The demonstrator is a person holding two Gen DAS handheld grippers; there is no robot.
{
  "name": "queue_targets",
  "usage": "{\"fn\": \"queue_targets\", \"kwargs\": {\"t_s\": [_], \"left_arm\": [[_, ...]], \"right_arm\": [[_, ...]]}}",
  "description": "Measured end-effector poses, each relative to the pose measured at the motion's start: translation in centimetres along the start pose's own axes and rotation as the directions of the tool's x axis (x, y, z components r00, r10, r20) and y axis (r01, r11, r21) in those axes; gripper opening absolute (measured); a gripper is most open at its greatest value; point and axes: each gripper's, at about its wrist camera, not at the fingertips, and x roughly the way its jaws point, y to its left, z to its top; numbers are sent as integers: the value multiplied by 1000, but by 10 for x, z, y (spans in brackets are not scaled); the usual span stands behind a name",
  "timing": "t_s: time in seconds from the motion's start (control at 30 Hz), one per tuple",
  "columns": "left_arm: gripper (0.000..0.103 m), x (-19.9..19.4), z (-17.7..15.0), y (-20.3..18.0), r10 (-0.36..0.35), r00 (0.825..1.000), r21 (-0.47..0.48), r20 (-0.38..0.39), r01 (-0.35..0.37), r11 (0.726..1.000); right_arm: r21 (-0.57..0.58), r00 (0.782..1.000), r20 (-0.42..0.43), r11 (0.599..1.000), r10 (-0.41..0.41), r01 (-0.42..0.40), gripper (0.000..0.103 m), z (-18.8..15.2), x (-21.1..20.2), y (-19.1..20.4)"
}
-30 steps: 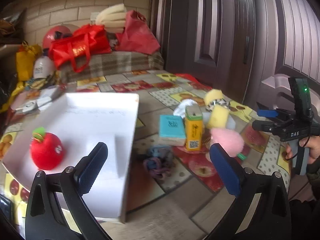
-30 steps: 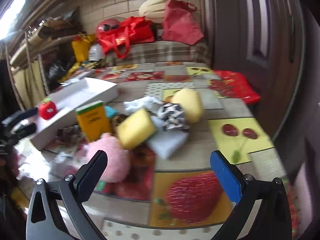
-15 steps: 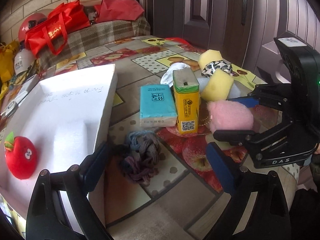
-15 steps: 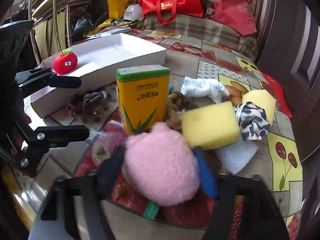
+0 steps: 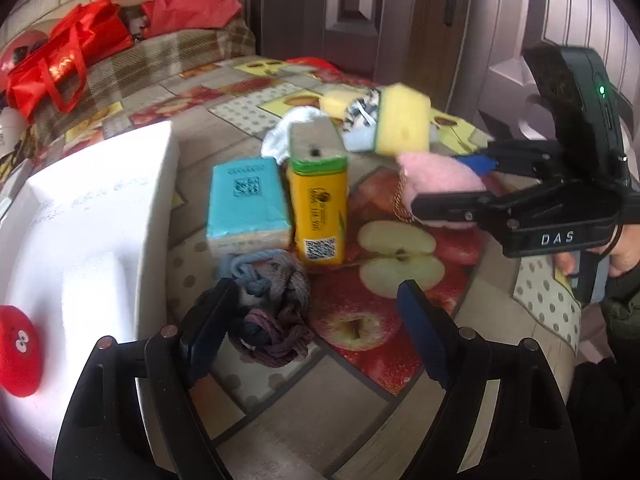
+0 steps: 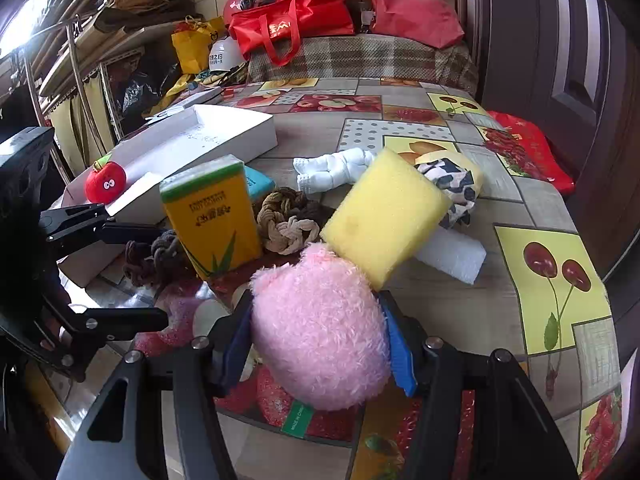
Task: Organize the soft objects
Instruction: 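Grasp the knotted rope toy with the left gripper while the right gripper grasps the pink ball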
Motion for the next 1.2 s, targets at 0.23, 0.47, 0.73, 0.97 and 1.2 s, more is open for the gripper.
{"fn": "queue_targets", "kwargs": {"t_s": [0.23,0.47,0.73,0.97,1.2], "left_arm": [[83,-2,5,5,101,995,-16,24,-100,995],[82,15,1,-22,55,997,115,-47,-49,992],[78,21,2,1,153,986,52,-73,-149,987],[28,19,0,-10,86,994,88,-70,-79,993],[25,9,0,-9,116,993,70,-11,-115,991]], "right_arm": [[-8,1000,3,1000,3,-3,59,1,0,1],[-8,1000,1,1000,1,-1,59,1,1,2],[-11,1000,-7,1000,2,-2,59,1,3,2],[-63,1000,11,998,0,1,59,-1,0,11],[-55,991,132,998,-6,13,56,-3,-23,9]]}}
